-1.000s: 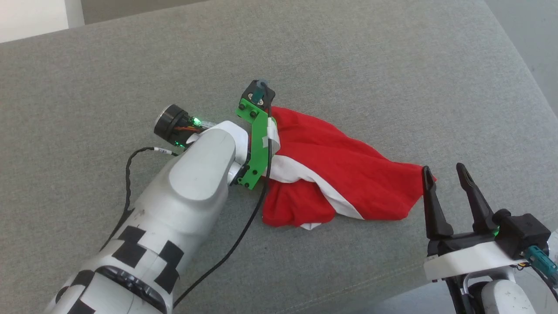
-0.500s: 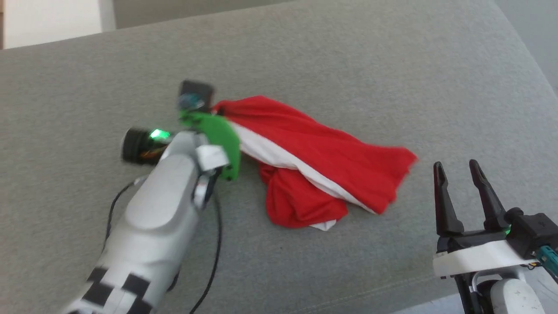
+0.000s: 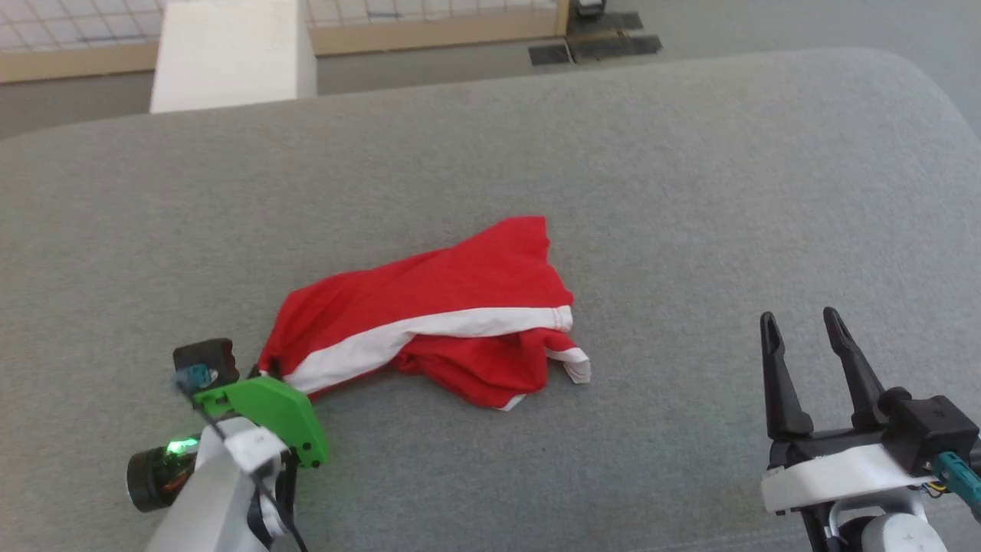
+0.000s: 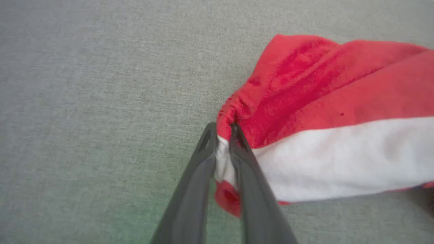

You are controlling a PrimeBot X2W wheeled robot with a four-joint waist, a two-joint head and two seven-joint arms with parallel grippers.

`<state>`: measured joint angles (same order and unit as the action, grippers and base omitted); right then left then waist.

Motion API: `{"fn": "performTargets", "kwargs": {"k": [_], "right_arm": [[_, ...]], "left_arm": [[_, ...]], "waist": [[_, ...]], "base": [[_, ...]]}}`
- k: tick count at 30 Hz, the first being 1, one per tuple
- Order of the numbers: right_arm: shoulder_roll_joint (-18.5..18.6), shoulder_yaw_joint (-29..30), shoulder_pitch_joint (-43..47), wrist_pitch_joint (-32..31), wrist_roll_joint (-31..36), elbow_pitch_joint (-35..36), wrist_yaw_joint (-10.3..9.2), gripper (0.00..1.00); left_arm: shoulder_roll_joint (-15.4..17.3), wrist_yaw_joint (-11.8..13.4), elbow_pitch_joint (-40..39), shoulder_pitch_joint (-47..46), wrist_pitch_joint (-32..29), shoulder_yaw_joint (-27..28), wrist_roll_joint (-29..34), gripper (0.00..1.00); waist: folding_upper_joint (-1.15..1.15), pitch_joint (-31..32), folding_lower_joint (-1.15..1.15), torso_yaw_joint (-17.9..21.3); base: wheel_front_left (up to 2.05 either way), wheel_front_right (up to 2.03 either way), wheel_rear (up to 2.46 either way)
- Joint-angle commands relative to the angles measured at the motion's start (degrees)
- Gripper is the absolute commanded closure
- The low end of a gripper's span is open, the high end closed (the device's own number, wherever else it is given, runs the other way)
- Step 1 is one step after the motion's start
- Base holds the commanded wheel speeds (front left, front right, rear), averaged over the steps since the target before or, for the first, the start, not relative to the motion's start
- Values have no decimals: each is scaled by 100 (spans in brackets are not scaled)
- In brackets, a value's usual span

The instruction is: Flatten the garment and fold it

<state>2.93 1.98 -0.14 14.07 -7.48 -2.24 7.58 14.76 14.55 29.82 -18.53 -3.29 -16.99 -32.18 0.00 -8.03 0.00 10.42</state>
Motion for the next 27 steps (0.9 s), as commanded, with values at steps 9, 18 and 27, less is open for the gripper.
{"fn": "performTargets", "kwargs": {"k": [9,18,27], "right_arm": [[-5,-112,158,-178,89,190,-9,0],[-5,-776,-489,-1377,-179,-140,-9,0],[-5,-1035,-1761,-3649,-844,-1171,-9,0]], "left_arm": [[-279,-541,-1220,772,1802,360,53,0],[-857,-1027,-2933,1367,1827,1364,1380,0],[-1150,-1645,-3321,1275,1828,1803,1870,0]], "waist": [[0,390,0,-360],[0,115,0,-575],[0,-315,0,-869]], "base": [[0,0,0],[0,0,0],[0,0,0]]}}
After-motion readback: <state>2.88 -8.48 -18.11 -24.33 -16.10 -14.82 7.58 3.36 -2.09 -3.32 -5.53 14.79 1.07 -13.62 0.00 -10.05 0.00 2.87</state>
